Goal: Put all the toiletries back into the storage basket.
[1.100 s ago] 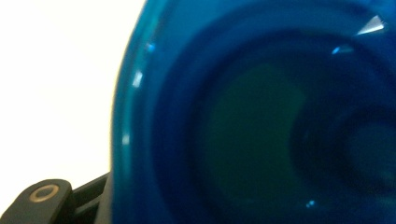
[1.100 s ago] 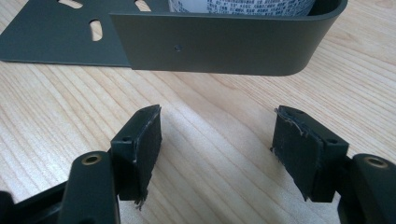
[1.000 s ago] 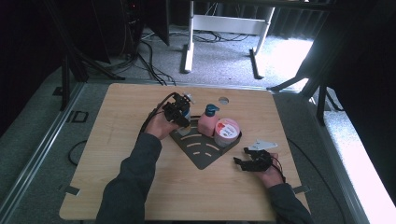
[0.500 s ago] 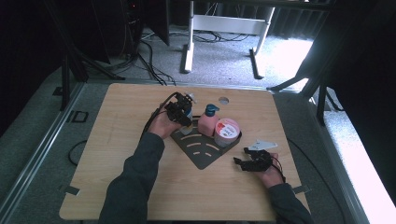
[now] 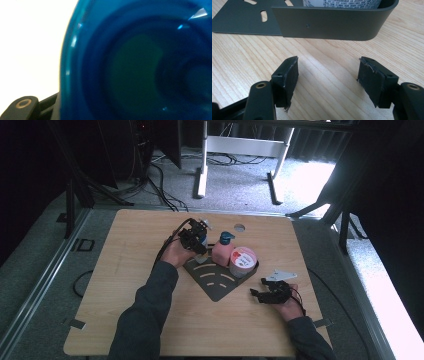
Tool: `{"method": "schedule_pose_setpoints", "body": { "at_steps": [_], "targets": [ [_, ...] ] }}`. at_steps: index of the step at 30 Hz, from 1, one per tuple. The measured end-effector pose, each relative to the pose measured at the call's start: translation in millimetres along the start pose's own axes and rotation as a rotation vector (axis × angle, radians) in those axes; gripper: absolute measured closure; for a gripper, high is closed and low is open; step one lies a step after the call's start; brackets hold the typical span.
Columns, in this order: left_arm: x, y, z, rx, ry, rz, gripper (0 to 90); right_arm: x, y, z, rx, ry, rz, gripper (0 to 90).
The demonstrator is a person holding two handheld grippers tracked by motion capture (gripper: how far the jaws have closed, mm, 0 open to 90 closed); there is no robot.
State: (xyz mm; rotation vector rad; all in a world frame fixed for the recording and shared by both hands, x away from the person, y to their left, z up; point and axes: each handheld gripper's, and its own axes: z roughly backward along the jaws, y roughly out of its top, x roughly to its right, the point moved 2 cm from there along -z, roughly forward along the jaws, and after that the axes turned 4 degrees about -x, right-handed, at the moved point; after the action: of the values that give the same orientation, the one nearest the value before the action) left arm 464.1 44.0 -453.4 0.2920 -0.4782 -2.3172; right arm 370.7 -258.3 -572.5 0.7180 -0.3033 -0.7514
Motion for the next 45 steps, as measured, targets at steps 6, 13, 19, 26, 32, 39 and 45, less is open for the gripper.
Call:
{"method": "schedule_pose_setpoints", "body": {
  "at_steps": [6, 13, 19, 26, 32, 39, 45],
  "targets": [
    [0.5, 2.9, -3.6, 0.002, -0.002, 0.000, 55.3, 0.0, 0.0, 0.0, 0.000, 0.000, 0.000, 32.4],
    [1.2, 9.8, -9.0, -0.007, -0.001, -0.007, 55.3, 0.0, 0.0, 0.0, 0.000, 0.001, 0.001, 32.4],
    [1.3, 15.2, -11.2, -0.014, 0.001, -0.006, 55.3, -0.1, 0.0, -0.1, 0.001, 0.002, 0.001, 32.4],
    [-3.8, 16.6, -16.6, -0.008, -0.002, 0.013, 55.3, -0.1, 0.0, 0.0, 0.000, 0.001, 0.001, 32.4],
    [-6.4, 18.5, -23.2, -0.007, 0.009, 0.023, 55.3, -0.1, 0.0, 0.0, 0.001, 0.001, 0.002, 32.5],
    [-4.9, 22.4, -26.4, 0.012, 0.026, 0.036, 55.3, -0.4, -0.3, 0.4, -0.001, 0.001, 0.003, 32.5],
    [-6.4, 24.1, -27.0, 0.033, 0.032, 0.060, 55.4, -0.6, -0.5, 0.5, -0.001, 0.002, 0.003, 32.4]
  ]
}}
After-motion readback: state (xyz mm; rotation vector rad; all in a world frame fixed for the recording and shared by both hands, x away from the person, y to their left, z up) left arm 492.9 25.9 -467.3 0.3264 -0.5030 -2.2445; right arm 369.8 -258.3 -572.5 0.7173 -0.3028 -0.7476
